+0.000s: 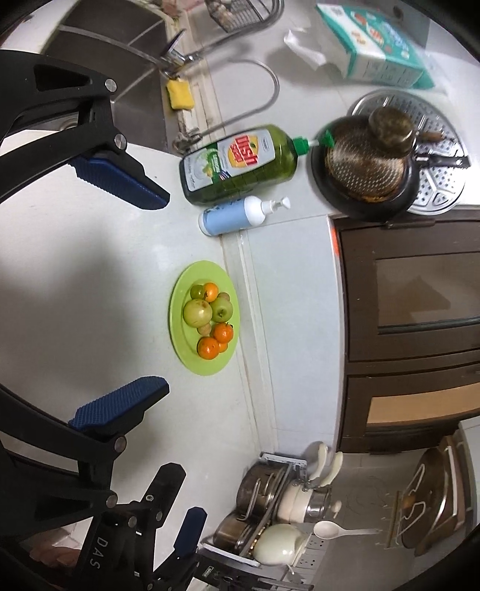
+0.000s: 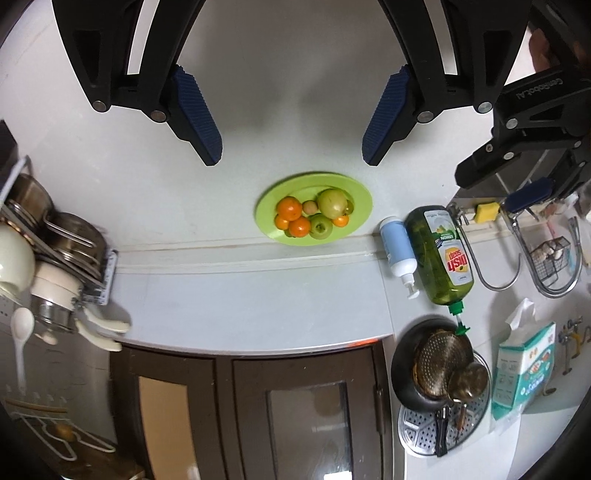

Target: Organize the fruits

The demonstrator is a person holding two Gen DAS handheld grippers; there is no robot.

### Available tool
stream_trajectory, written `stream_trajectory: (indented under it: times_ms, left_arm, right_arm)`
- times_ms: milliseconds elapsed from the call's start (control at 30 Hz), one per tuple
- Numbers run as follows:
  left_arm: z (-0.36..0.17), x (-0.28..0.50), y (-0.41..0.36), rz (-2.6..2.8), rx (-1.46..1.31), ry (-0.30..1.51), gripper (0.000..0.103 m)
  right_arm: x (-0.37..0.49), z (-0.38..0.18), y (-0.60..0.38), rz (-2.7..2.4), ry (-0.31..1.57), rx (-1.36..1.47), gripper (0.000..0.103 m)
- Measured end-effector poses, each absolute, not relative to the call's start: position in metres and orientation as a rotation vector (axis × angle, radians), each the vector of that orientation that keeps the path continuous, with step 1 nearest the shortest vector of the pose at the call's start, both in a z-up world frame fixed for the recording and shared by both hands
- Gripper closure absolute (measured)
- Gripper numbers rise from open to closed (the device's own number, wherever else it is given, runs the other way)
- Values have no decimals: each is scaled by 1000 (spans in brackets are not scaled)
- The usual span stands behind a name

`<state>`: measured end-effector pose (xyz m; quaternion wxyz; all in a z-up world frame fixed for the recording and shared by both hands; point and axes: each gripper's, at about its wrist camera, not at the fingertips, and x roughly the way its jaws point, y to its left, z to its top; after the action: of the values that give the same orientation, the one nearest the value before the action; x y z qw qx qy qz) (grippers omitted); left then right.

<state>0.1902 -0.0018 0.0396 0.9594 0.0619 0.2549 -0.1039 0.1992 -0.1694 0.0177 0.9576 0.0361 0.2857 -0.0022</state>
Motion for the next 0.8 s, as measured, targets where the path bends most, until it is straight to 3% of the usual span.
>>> stream_trajectory:
  times_ms: [800]
  left_arm:
    - [43, 24, -18, -133, 99, 475, 0]
  right_arm:
    - [40, 25, -195, 15, 543, 13, 19]
